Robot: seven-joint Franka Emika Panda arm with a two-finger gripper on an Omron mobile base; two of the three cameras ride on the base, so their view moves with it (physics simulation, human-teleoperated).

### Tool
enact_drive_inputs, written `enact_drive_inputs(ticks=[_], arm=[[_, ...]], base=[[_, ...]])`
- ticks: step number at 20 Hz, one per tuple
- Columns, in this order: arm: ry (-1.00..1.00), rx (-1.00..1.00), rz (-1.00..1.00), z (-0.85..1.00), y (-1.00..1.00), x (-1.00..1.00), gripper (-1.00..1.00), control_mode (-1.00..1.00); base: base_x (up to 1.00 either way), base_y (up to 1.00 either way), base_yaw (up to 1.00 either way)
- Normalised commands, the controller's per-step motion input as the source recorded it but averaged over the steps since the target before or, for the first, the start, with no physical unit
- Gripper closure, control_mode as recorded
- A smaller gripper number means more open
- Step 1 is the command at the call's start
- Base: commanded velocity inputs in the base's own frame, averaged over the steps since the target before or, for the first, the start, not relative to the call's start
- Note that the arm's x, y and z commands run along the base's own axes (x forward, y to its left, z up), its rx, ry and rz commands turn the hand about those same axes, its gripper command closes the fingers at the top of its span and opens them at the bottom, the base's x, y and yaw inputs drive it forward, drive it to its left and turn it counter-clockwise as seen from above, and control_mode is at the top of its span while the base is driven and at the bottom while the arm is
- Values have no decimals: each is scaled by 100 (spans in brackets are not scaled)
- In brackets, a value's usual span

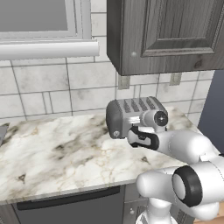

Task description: Start the toaster. Once the lever pops up, take the bread to the plate on the dining counter.

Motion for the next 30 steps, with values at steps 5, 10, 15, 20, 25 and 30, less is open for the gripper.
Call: enact_drive_inputs(ticks=[5,10,15,20,25,30], arm=[[0,0,0,8,2,7,-100,-100],[-1,0,0,20,0,3,-100,-100],[-3,0,0,18,0,2,-100,-100],[0,0,0,22,0,0,-100,-100],[0,0,0,14,-1,6,-100,-100],[0,0,0,0,-14,2,-100,-100]], base=[[0,0,0],[0,0,0],[0,0,0],[0,0,0],[0,0,0],[0,0,0]])
